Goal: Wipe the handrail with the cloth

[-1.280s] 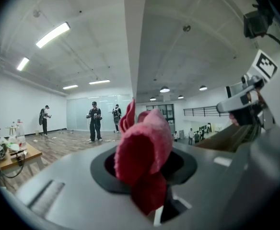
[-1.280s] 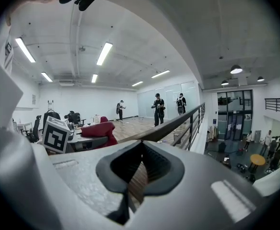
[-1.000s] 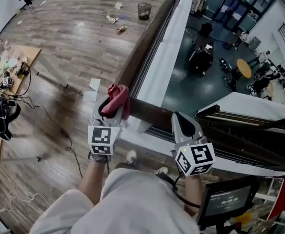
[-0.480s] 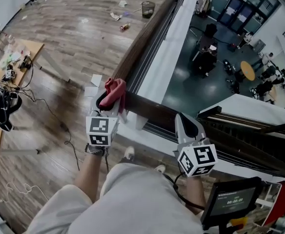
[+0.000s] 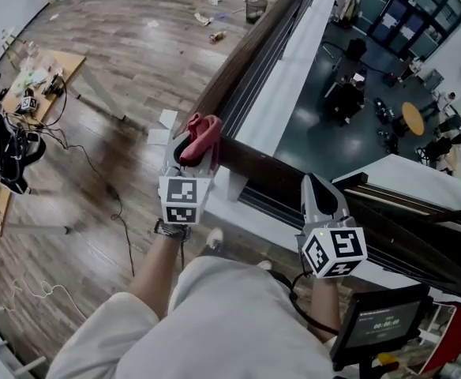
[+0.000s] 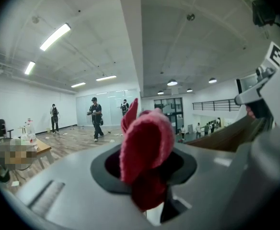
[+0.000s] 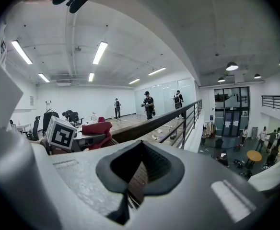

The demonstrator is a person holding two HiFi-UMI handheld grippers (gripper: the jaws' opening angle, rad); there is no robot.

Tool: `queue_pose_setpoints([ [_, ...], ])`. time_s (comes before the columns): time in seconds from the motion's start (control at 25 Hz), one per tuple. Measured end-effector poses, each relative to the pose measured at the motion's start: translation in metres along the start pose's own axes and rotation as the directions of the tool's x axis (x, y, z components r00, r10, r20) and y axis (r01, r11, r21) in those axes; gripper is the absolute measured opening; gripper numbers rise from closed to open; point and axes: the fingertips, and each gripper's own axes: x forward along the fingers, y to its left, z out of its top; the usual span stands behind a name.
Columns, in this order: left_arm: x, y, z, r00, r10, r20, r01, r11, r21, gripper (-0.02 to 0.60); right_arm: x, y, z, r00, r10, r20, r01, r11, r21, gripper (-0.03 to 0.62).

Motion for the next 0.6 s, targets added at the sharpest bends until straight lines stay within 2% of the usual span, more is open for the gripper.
queue_pose_setpoints([
  [0.2,-0.001,-0.012,0.002,0.998,0.056,0.039,-0.059,0.995,0.075,0.152,-0.006,-0.009,-0.001,1.0,-0.017,0.015,0.017,1.0,0.012,0.003],
  [0.28,-0.002,-0.012,0.002,0.996,0.072,0.044,-0.075,0.994,0.075,0.152,-0.008,-0.013,-0.004,1.0,-0.019,0.006,0.019,1.0,0.015,0.003],
  [0.6,-0.003,-0.032,0.004,0.999,0.047,0.024,-0.048,0.997,0.067,0.152,-0.024,-0.032,-0.012,0.999,-0.049,-0.009,0.05,0.997,0.053,0.003],
])
